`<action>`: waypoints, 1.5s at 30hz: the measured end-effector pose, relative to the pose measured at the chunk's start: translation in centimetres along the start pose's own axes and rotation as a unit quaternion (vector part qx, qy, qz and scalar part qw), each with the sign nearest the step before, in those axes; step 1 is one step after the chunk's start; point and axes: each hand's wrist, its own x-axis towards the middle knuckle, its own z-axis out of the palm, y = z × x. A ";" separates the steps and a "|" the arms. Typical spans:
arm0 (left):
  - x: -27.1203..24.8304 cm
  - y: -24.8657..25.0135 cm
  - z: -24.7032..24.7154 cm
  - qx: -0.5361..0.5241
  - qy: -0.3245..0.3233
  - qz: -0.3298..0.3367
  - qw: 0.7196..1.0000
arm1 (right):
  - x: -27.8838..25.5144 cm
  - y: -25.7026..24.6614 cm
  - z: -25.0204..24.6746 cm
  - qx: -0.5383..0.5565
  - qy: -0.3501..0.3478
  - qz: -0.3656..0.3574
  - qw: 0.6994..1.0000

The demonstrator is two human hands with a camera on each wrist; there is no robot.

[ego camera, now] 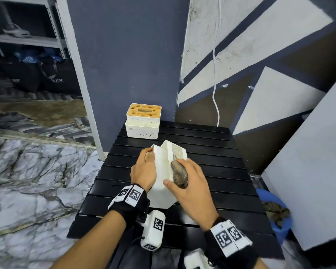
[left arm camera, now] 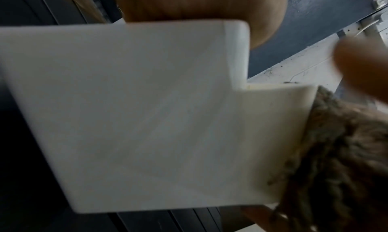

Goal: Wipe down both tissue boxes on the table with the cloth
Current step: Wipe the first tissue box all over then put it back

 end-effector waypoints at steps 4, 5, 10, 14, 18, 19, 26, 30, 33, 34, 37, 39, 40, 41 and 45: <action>-0.3 -0.7 -0.4 -0.041 -0.007 -0.027 0.999 | 1.6 -0.5 0.1 -0.013 0.001 0.020 1.000; -0.3 -1.0 -0.8 -0.042 -0.015 -0.034 0.998 | 2.1 -0.6 0.0 -0.023 -0.010 0.015 1.000; 0.5 -1.9 -4.0 -0.013 -0.030 -0.044 0.999 | 5.0 -0.5 -2.4 -0.068 -0.091 -0.043 0.993; 1.6 -1.7 -6.5 0.071 0.016 0.036 0.997 | 6.9 0.4 -4.9 -0.098 -0.179 -0.080 0.976; 2.0 0.3 -7.0 0.120 -0.103 0.169 0.973 | 8.6 1.6 -6.4 -0.098 -0.233 -0.093 0.963; 2.0 1.0 -7.0 0.148 -0.154 0.193 0.958 | 9.0 1.8 -6.7 -0.098 -0.239 -0.091 0.962; 2.8 2.6 -4.7 0.364 -0.301 0.286 0.834 | 10.4 3.0 -7.6 -0.089 -0.249 -0.084 0.961; 3.0 1.5 -3.7 0.409 -0.280 0.314 0.810 | 10.4 3.4 -7.6 -0.081 -0.236 -0.091 0.964; 3.2 1.1 -3.5 0.407 -0.230 0.341 0.816 | 10.1 3.8 -7.6 -0.086 -0.213 -0.095 0.969; 3.2 1.0 -3.4 0.401 -0.218 0.343 0.821 | 9.9 3.9 -7.6 -0.090 -0.194 -0.098 0.972; 2.7 0.7 -2.8 0.380 -0.189 0.342 0.839 | 8.7 4.6 -7.9 -0.077 -0.108 -0.092 0.987; 2.4 0.5 -2.4 0.355 -0.171 0.328 0.858 | 7.4 4.9 -7.9 -0.057 -0.040 -0.088 0.994; 2.2 0.4 -2.1 0.343 -0.164 0.321 0.867 | 6.6 5.1 -7.8 -0.047 -0.011 -0.086 0.995; 2.1 0.4 -1.9 0.337 -0.157 0.317 0.872 | 5.8 5.3 -7.7 -0.037 0.014 -0.081 0.996; 1.5 0.2 -1.0 0.334 -0.130 0.314 0.879 | 3.4 5.9 -6.1 -0.025 0.080 -0.053 0.995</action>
